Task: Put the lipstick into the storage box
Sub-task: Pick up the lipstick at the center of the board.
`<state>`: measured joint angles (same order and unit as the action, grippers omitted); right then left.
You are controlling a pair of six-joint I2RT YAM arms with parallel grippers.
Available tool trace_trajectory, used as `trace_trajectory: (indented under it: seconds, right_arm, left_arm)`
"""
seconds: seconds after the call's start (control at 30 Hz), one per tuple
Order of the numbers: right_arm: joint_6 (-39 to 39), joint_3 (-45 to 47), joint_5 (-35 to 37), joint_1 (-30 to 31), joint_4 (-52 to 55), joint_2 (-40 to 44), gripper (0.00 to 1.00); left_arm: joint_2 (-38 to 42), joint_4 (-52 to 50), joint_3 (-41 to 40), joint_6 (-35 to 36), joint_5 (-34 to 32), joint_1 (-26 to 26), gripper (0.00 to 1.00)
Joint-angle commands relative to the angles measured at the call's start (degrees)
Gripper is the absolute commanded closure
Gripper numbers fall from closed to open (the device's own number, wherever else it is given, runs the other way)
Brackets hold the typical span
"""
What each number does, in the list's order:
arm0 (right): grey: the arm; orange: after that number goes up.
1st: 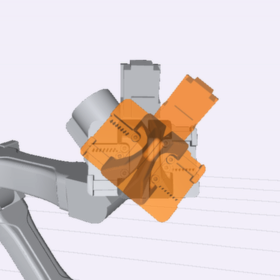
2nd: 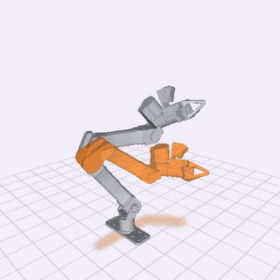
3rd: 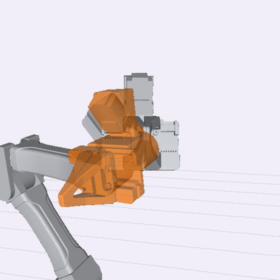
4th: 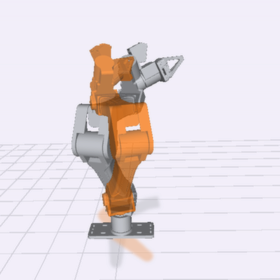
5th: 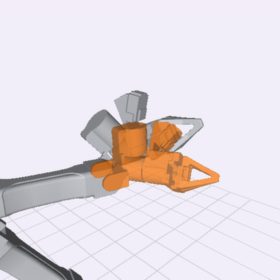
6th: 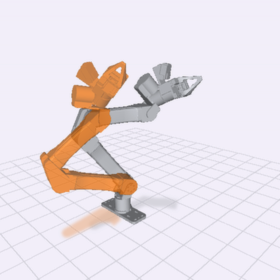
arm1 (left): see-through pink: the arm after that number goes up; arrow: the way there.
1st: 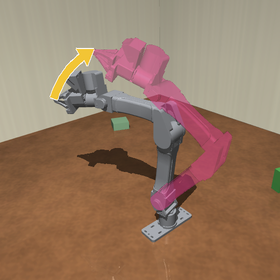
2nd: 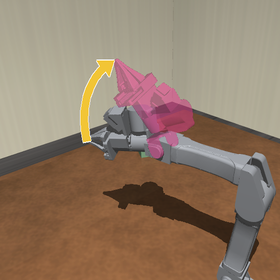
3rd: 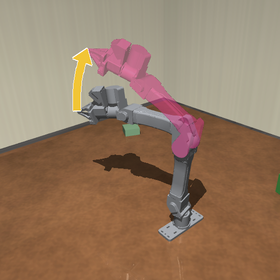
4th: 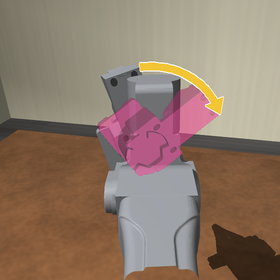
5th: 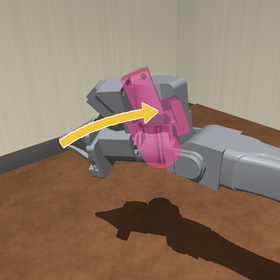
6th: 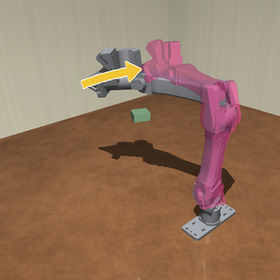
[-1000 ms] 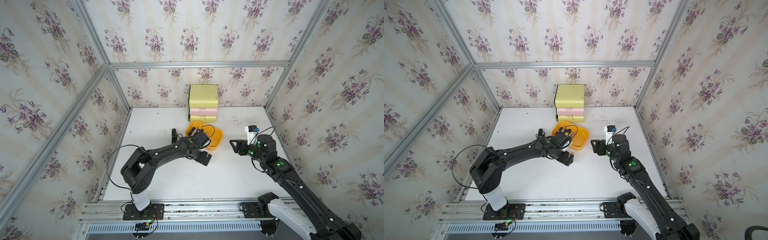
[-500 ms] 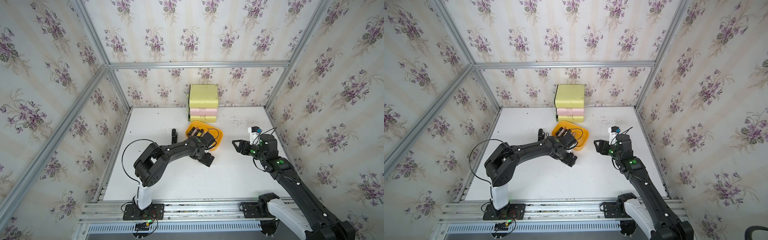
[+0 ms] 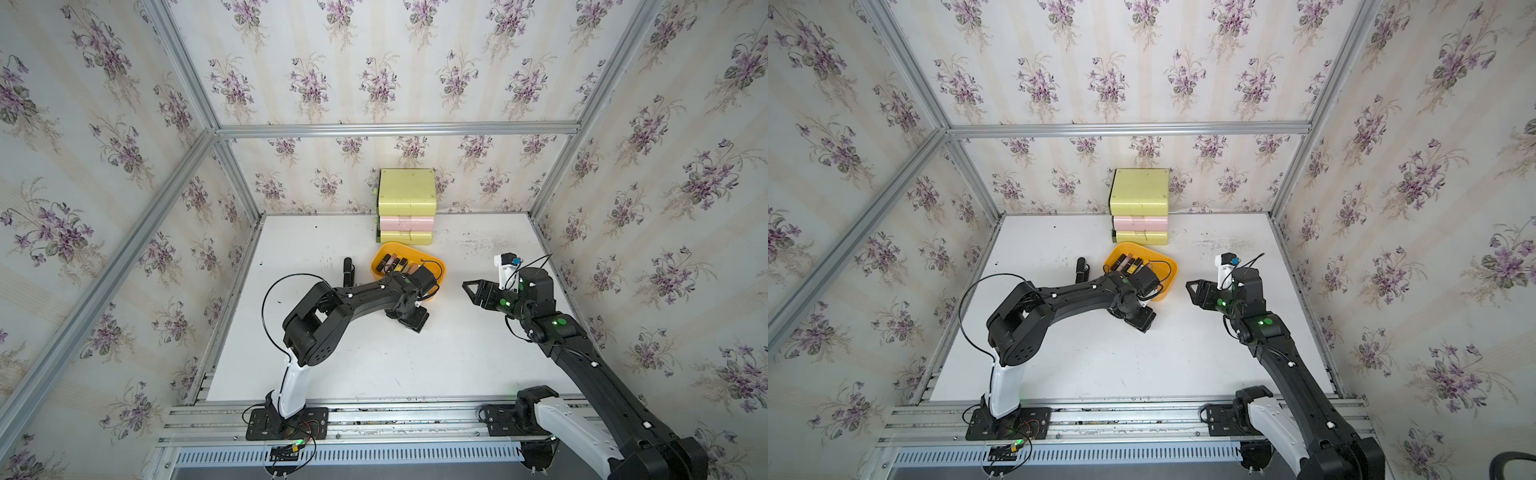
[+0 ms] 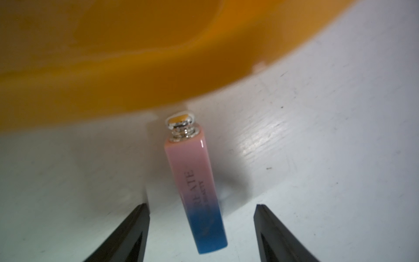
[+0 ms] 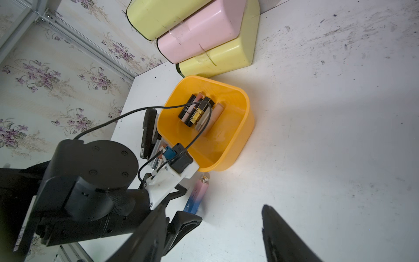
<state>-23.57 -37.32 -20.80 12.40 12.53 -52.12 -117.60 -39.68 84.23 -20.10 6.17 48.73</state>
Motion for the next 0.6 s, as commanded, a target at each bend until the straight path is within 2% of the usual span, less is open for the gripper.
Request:
trace_trajectory:
  seconds: [0.0, 0.07, 0.17, 0.2, 0.57]
  right_arm:
    - [0.11, -0.32, -0.7, -0.01, -1.27, -0.03, 0.3]
    - [-0.11, -0.49, -1.02, -0.09, -1.29, -0.16, 0.3]
    - [-0.49, -0.62, -1.62, -0.05, -1.54, -0.03, 0.3]
    - [-0.59, -0.67, -1.64, -0.1, -1.59, 0.02, 0.31]
    - [-1.27, -0.22, -2.27, -0.09, -2.24, -0.12, 0.31]
  left_arm:
    - [-0.85, -1.43, 0.41, -0.31, -0.46, -0.06, 0.37]
    - [-1.05, -1.56, 0.41, -0.41, -0.54, -0.04, 0.42]
    - [-1.43, -1.84, 0.35, -0.56, -1.05, -0.05, 0.44]
    - [-1.59, -2.01, 0.4, -0.58, -1.37, -0.05, 0.48]
    - [-3.73, -2.05, 1.03, -0.78, -1.43, 0.05, 0.53]
